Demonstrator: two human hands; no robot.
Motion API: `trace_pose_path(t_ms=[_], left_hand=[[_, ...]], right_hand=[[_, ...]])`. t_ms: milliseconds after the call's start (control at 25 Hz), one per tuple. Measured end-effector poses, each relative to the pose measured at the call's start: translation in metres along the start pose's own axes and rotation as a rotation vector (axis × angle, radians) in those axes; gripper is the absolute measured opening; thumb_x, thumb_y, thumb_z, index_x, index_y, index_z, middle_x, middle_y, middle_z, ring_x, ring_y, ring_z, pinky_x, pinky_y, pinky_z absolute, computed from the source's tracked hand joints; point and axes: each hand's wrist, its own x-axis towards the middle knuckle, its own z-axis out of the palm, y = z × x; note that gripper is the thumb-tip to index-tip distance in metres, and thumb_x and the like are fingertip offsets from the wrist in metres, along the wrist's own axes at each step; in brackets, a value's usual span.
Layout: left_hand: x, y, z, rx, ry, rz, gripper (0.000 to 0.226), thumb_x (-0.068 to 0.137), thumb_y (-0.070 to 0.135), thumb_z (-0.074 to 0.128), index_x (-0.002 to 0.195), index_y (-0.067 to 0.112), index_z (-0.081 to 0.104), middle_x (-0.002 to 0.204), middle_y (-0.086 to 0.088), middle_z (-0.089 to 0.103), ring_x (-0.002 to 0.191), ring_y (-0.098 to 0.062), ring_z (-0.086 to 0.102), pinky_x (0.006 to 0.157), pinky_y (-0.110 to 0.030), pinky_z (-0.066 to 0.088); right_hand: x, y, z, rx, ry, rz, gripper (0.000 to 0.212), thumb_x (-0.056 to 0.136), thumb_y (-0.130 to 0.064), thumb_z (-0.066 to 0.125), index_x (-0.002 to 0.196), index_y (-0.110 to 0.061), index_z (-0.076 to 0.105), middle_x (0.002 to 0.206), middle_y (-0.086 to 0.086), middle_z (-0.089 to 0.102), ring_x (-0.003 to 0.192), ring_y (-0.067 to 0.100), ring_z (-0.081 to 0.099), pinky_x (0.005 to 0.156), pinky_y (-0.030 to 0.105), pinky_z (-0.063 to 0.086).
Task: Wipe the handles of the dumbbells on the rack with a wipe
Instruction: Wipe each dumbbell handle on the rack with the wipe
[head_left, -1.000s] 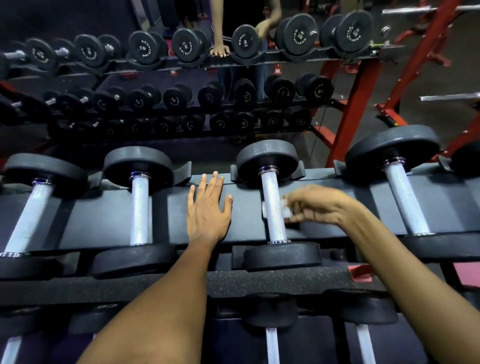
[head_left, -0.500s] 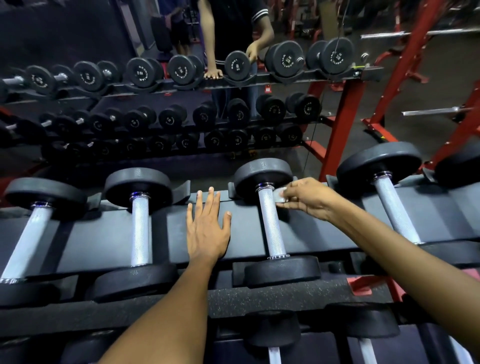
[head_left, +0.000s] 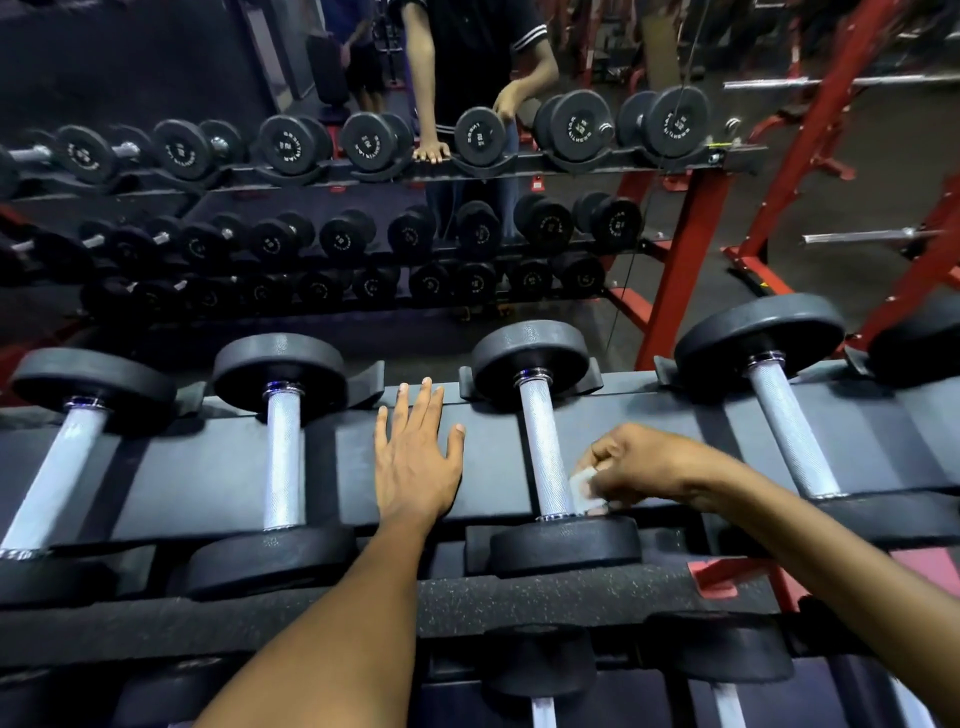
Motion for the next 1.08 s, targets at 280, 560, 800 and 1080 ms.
trace_pose_path(t_ms=[280,560,800,1080], left_hand=[[0.0,0.0,0.0,-0.008,-0.001,-0.01,0.057,0.102,0.043,0.031,0.155,0.027,0.017,0.162,0.012,0.006,0.148,-0.007,-0.008,0.12,-0.032,-0.012],[0.0,0.001,0.0,-0.006,0.004,-0.01,0.056,0.102,0.043,0.031,0.154,0.026,0.019,0.162,0.012,0.008,0.149,-0.008,-0.006,0.119,-0.031,-0.012],[0.001,-0.001,0.001,-0.002,0.016,-0.003,0.056,0.102,0.042,0.031,0.154,0.025,0.019,0.162,0.011,0.008,0.149,-0.008,-0.006,0.119,-0.032,-0.012],[0.0,0.0,0.001,-0.012,0.019,-0.006,0.056,0.101,0.043,0.032,0.154,0.025,0.022,0.161,0.011,0.011,0.149,-0.009,-0.004,0.12,-0.032,-0.01]], right_hand=[[0.01,-0.011,0.007,-0.284,0.492,-0.369,0.014,0.081,-0.004,0.067,0.087,-0.014,0.074,0.063,-0.011,0.061,0.053,-0.015,0.049,0.056,0.006,0.036],[0.02,-0.025,0.009,-0.238,0.577,-0.423,0.018,0.079,0.003,0.066,0.092,-0.007,0.074,0.086,0.008,0.067,0.075,0.013,0.059,0.06,0.002,0.04],[-0.016,0.0,0.0,-0.644,0.027,-0.501,0.022,0.079,0.002,0.065,0.09,-0.014,0.076,0.084,-0.006,0.062,0.076,0.005,0.06,0.075,0.016,0.048],[0.014,-0.01,0.0,-0.794,0.268,-0.807,0.018,0.071,-0.001,0.063,0.083,-0.008,0.074,0.086,0.005,0.069,0.078,0.014,0.063,0.072,0.022,0.047]])
